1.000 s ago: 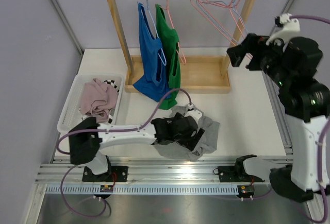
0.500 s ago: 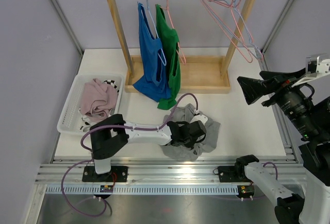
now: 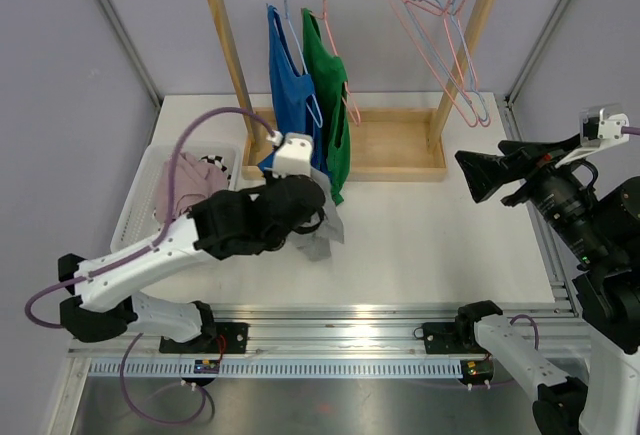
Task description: Remove the tank top from the hanger
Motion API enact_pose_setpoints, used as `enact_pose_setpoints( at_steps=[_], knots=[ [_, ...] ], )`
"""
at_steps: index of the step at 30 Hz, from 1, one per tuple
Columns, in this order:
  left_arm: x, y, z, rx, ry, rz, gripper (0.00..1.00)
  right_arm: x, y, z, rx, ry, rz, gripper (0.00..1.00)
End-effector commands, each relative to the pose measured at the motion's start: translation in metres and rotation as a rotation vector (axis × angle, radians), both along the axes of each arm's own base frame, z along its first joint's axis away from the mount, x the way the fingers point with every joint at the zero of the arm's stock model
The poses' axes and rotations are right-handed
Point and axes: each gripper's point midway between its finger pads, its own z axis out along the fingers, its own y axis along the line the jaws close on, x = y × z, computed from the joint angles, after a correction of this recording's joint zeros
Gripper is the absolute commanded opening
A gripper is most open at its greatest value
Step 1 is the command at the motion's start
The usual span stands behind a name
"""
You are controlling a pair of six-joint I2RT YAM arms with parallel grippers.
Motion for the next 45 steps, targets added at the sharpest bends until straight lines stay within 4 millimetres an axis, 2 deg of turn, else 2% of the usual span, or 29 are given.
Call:
enact_pose_setpoints(
  at_steps=[1,2,4,5,7,8,10,11,13,14,16,19,20,26,28,31,33,34,35,36,37,38,39,40,41,42,43,44,45],
  knots=[
    [0.019,0.094,0.038,0.147,-0.103,0.257,0.0,0.009,0.0,0.015,-0.005,-0.051,-0.008,1.0],
    [0.029,0.115,0.043,0.15,-0.101,0.322,0.0,0.012,-0.001,0.016,-0.006,-0.051,-0.017,1.0],
    [0.035,0.137,0.055,0.144,-0.102,0.36,0.0,0.018,-0.002,0.018,-0.002,-0.045,-0.03,1.0],
    [0.04,0.162,0.062,0.126,-0.108,0.427,0.0,0.025,-0.001,0.017,-0.002,-0.03,-0.036,0.99],
    [0.045,0.184,0.069,0.123,-0.114,0.469,0.0,0.029,-0.002,0.019,0.001,-0.02,-0.047,0.99],
    [0.048,0.212,0.074,0.112,-0.12,0.553,0.0,0.037,0.0,0.016,-0.003,-0.001,-0.047,1.0],
    [0.053,0.231,0.077,0.1,-0.118,0.591,0.0,0.043,0.003,0.017,0.003,0.011,-0.042,0.99],
    [0.055,0.25,0.075,0.088,-0.099,0.632,0.0,0.047,0.006,0.016,0.002,0.02,-0.032,0.99],
    [0.064,0.265,0.074,0.054,-0.091,0.666,0.0,0.051,0.011,0.017,0.014,0.018,-0.009,1.0],
    [0.068,0.278,0.065,0.037,-0.056,0.687,0.0,0.054,0.013,0.017,0.017,0.017,-0.001,1.0],
    [0.08,0.286,0.051,0.025,-0.013,0.707,0.0,0.059,0.017,0.018,0.029,0.01,0.01,0.99],
    [0.095,0.298,0.016,-0.008,0.088,0.726,0.0,0.073,0.022,0.019,0.045,0.022,0.021,0.99],
    [0.098,0.303,0.007,-0.037,0.114,0.74,0.0,0.084,0.028,0.014,0.04,0.048,0.037,1.0],
    [0.11,0.345,-0.093,-0.097,0.364,0.867,0.0,0.097,0.071,0.037,0.095,0.004,0.274,1.0],
    [0.113,0.346,-0.116,-0.124,0.418,0.855,0.0,0.098,0.084,0.049,0.162,-0.01,0.349,0.99],
    [0.123,0.336,-0.152,-0.178,0.534,0.805,0.06,0.123,0.098,0.041,0.19,0.06,0.394,1.0],
    [0.122,0.335,-0.166,-0.182,0.6,0.805,0.06,0.138,0.099,0.039,0.202,0.074,0.371,0.99],
    [0.12,0.336,-0.172,-0.18,0.618,0.812,0.1,0.152,0.104,0.028,0.196,0.105,0.359,0.99],
    [0.119,0.339,-0.177,-0.167,0.632,0.828,0.15,0.159,0.105,0.029,0.187,0.104,0.335,1.0],
    [0.117,0.34,-0.176,-0.16,0.637,0.838,0.22,0.171,0.102,0.016,0.136,0.135,0.267,0.99],
    [0.117,0.342,-0.173,-0.157,0.625,0.848,0.35,0.183,0.118,-0.003,0.091,0.18,0.263,0.99],
    [0.116,0.345,-0.162,-0.149,0.591,0.862,0.44,0.184,0.121,0.006,0.063,0.159,0.231,0.99],
    [0.115,0.347,-0.156,-0.148,0.57,0.869,0.53,0.195,0.116,-0.007,0.006,0.184,0.15,0.99],
    [0.114,0.347,-0.148,-0.149,0.55,0.866,0.73,0.201,0.133,-0.021,-0.026,0.218,0.16,0.95],
    [0.116,0.345,-0.138,-0.163,0.523,0.858,0.79,0.202,0.135,-0.01,-0.033,0.193,0.146,0.92],
    [0.114,0.343,-0.123,-0.177,0.488,0.846,0.82,0.207,0.133,-0.02,-0.077,0.217,0.11,0.89],
    [0.113,0.339,-0.115,-0.19,0.467,0.831,0.86,0.218,0.144,-0.034,-0.108,0.249,0.113,0.83],
    [0.112,0.336,-0.105,-0.204,0.441,0.815,0.95,0.214,0.151,-0.02,-0.123,0.209,0.129,0.81],
    [0.107,0.333,-0.083,-0.214,0.37,0.801,0.99,0.217,0.152,-0.027,-0.153,0.226,0.105,0.8]
  ],
)
